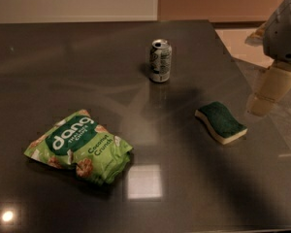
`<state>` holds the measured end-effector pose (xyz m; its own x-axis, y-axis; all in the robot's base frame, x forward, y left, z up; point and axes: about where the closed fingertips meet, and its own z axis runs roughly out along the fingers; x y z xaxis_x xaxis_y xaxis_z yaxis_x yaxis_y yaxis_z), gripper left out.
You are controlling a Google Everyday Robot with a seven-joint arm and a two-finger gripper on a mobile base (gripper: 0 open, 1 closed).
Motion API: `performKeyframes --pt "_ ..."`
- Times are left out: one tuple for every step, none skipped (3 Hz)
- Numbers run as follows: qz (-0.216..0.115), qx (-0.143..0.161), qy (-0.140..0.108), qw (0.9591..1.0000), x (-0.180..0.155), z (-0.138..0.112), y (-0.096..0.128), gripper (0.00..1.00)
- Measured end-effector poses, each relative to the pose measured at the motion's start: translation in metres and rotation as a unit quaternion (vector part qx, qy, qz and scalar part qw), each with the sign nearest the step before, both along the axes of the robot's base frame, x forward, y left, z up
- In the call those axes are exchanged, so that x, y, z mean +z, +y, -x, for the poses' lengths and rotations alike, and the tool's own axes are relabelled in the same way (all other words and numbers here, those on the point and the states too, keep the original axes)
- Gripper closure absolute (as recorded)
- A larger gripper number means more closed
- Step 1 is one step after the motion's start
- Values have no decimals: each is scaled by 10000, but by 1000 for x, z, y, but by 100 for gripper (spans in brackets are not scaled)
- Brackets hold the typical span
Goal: Pick 7up can
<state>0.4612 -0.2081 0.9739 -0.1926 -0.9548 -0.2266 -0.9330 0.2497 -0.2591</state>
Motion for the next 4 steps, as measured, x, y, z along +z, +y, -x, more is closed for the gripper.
performKeyframes --pt "-194 84 -22 9998 -11 -26 12 0" --pt "-395 58 -63 9992 -23 -58 24 0" --pt "-637 -26 -71 9979 -35 -94 36 0" --pt "-836 -87 -47 9964 -46 -128 51 0"
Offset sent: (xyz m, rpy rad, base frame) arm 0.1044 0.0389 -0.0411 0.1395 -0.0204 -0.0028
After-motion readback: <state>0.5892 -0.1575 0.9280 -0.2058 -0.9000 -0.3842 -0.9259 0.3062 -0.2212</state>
